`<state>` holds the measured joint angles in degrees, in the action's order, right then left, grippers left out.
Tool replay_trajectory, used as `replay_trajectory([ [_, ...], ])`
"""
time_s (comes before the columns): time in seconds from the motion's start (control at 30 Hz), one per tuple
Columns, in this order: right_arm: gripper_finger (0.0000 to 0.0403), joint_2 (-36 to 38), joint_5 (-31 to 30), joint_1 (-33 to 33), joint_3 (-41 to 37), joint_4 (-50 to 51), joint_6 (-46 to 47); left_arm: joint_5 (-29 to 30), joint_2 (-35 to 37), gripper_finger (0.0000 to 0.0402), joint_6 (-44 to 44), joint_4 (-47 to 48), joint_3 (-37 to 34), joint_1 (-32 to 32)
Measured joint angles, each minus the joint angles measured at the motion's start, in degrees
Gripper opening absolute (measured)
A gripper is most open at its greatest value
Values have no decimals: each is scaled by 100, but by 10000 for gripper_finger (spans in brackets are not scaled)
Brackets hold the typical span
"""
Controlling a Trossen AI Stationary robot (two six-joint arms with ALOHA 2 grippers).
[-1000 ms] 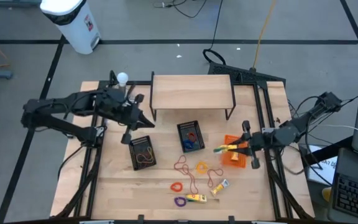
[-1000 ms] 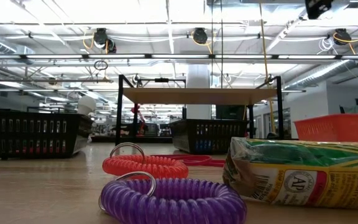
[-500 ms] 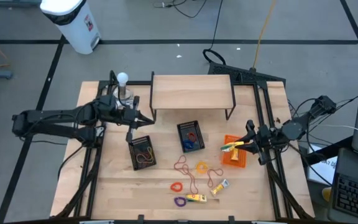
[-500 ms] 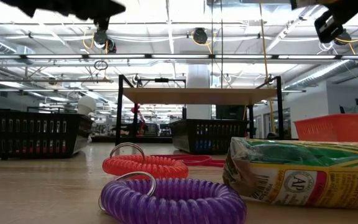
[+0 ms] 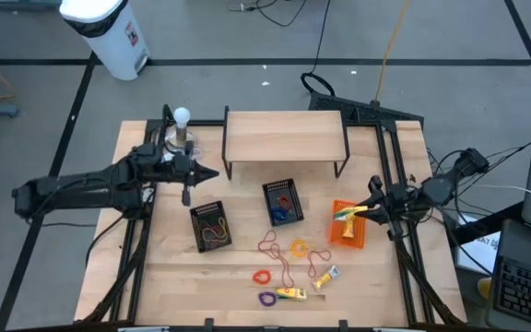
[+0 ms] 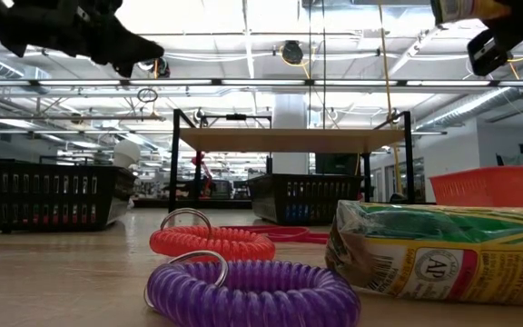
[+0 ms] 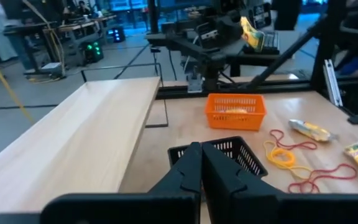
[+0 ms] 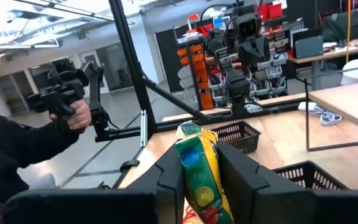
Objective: Pick & Place Office Desk Supplies
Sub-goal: Put the crayon into the orange bin
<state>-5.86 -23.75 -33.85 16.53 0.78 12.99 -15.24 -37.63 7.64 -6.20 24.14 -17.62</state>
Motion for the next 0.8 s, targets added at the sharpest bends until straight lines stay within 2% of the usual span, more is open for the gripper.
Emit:
replay_trajectory([
  [0.17,59,536,-25,0,0,607,-324,354,185,2,-299,5,-117,-5],
  [0.27,58,571,-56,24,-48,683,-389,511,201,7,-370,16,-118,-3],
  [0.5,59,570,324,74,-722,-67,-157,938,200,2,-387,-6,-118,2],
  [0.7,59,561,491,76,-1319,-1082,-194,978,197,20,-367,-4,-118,2],
  [0.8,59,570,575,76,-1434,-1136,-212,973,197,23,-388,25,-118,2],
])
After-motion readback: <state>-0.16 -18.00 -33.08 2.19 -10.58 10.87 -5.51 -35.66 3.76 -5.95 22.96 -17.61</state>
